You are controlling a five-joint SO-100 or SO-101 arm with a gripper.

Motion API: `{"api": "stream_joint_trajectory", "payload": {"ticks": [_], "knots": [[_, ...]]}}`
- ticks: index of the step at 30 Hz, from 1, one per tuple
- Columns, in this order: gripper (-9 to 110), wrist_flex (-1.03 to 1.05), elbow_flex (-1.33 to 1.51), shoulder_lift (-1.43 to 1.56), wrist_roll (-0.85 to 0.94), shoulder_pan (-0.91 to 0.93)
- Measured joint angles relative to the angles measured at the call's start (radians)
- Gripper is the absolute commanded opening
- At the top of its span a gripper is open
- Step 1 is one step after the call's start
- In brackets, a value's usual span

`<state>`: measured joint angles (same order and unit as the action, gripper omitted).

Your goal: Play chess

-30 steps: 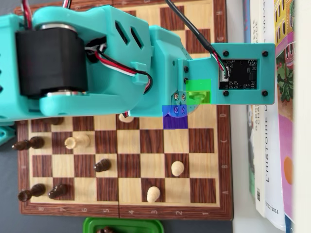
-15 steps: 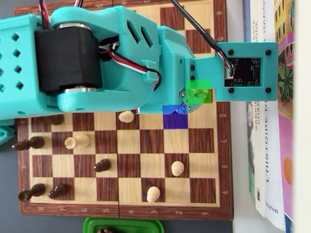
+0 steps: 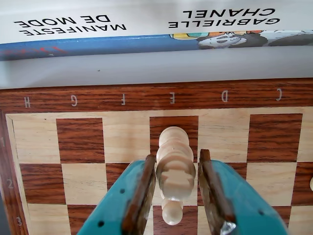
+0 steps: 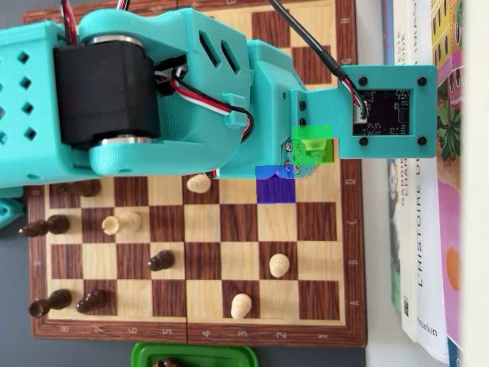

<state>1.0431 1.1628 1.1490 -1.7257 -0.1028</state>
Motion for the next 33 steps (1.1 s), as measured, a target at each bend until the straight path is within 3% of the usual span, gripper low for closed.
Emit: {"api": "stream_joint_trajectory", "payload": {"ticks": [20,33], "knots": [[19,0.0,0.0,0.002,0.0,0.0],[19,0.0,0.176,0.307,0.0,0.0]]}}
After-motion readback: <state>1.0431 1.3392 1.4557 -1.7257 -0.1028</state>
